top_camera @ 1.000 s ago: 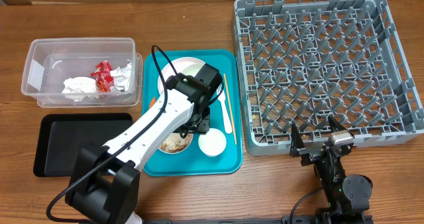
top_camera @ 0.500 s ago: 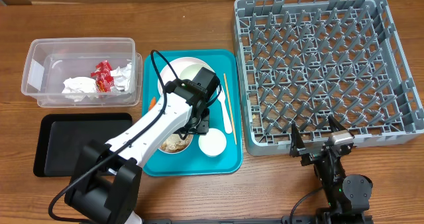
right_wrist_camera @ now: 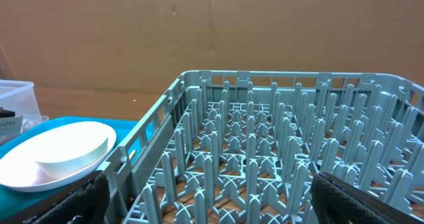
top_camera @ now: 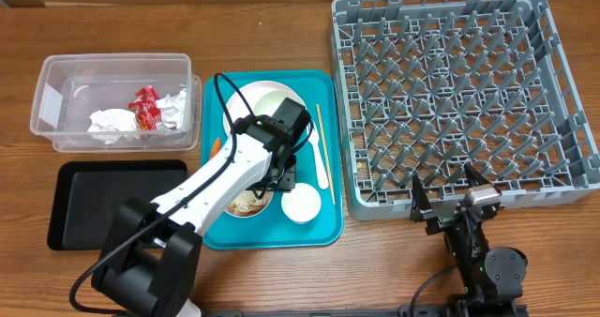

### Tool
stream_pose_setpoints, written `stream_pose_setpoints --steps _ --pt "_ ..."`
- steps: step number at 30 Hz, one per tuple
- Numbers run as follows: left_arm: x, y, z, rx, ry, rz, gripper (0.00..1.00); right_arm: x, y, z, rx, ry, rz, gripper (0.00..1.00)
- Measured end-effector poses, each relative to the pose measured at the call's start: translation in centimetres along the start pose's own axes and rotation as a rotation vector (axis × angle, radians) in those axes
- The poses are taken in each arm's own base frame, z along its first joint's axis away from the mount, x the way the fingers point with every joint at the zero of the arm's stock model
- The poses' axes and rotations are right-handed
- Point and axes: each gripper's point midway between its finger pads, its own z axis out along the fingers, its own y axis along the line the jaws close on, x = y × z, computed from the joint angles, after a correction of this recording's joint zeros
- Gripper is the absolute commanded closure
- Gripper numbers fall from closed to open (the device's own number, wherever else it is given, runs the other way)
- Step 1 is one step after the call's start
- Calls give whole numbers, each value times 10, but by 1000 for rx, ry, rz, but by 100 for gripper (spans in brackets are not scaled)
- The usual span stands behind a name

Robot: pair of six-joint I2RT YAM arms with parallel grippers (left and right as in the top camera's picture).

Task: Sort waste into correct bins and load items into the dishwasher
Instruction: 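Lower the left gripper onto the rim of the rice bowl and grasp it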

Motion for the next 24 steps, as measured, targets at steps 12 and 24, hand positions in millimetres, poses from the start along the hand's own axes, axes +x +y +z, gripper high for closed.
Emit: stream_pose_setpoints --steps 12,24 --pt "-7 -4 2 17 -31 -3 60 0 0 0 0 0 0 0" --pt "-3 -3 10 16 -29 -3 69 0 0 0 0 0 1 0"
